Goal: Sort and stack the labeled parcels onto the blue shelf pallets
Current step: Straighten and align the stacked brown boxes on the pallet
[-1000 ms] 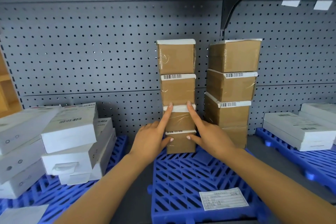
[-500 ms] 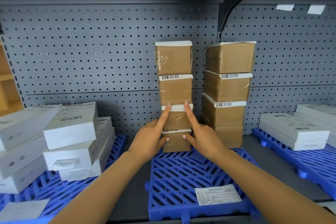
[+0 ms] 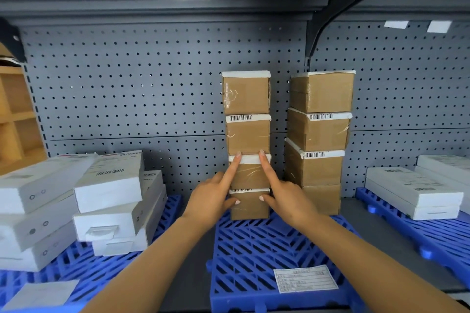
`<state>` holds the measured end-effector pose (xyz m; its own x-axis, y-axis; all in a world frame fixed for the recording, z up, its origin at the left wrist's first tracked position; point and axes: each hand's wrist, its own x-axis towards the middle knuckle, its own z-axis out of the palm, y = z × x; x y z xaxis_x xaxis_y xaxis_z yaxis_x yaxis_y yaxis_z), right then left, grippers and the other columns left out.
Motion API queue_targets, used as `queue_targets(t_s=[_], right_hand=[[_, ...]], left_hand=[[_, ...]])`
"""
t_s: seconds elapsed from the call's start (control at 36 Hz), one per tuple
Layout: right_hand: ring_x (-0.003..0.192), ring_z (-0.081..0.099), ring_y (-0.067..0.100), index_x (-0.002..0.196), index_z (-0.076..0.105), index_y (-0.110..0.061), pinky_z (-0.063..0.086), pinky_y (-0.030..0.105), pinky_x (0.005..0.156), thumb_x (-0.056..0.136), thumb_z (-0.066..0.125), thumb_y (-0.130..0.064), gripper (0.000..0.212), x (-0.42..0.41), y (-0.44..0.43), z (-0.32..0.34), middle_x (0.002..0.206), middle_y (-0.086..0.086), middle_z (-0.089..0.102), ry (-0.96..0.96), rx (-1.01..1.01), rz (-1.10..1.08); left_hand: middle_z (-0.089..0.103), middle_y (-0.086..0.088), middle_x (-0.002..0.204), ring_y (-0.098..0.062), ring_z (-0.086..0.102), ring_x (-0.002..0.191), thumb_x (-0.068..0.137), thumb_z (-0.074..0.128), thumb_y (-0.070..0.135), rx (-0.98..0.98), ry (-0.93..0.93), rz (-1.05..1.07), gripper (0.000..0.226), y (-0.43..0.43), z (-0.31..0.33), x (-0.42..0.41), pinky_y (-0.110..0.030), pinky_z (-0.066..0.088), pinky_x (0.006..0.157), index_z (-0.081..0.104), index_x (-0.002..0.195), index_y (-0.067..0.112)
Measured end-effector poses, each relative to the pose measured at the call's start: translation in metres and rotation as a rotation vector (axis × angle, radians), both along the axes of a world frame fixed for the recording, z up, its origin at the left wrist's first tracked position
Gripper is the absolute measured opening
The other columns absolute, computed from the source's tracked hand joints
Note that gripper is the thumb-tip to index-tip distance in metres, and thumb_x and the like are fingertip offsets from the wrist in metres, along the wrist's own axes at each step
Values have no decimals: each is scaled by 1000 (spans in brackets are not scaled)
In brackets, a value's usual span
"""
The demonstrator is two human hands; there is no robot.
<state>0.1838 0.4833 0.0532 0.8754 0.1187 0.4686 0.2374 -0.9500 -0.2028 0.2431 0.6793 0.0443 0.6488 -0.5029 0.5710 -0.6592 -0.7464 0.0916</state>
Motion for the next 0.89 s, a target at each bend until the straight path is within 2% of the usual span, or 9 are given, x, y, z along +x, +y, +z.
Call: queue_targets(t_s=[0.17,0.25,0.39,0.64,0.89], right_hand=[[55,55,13,131,-41,-47,52,32,55,95,56,-26,105,-1,-1,-1,65,1,56,4,14,13],[54,54,12,131,-41,-46,49,30,53,96,55,-25,104,-2,-1,-1,64,0,54,-5,12,12],[55,55,13,132,-40,-46,51,32,55,96,55,-25,104,-3,1,0,64,0,54,-6,18,-2],[55,55,12,132,-39,-47,50,30,54,95,56,-23,105,-5,1,1,64,1,54,6,31,-9],[54,56,16,133,-38,-47,54,37,55,95,55,-23,104,-3,0,0,63,2,56,25,39,-19]], left_hand=[[45,6,94,-15,51,79,89,63,42,0,-15,3,110,0,-1,1,-27,43,64,-36,135,48],[49,3,108,-17,53,83,89,64,40,-8,-7,-6,110,-1,-3,1,-30,48,67,-36,135,49],[42,1,125,-16,51,82,89,64,38,-6,-20,-8,111,-1,-2,1,-30,49,65,-36,135,49],[44,0,127,-17,54,85,87,64,44,13,-36,22,112,1,0,1,-29,48,64,-38,134,50],[45,0,126,-18,56,87,87,60,52,57,-60,58,111,3,2,0,-28,45,65,-42,131,48]])
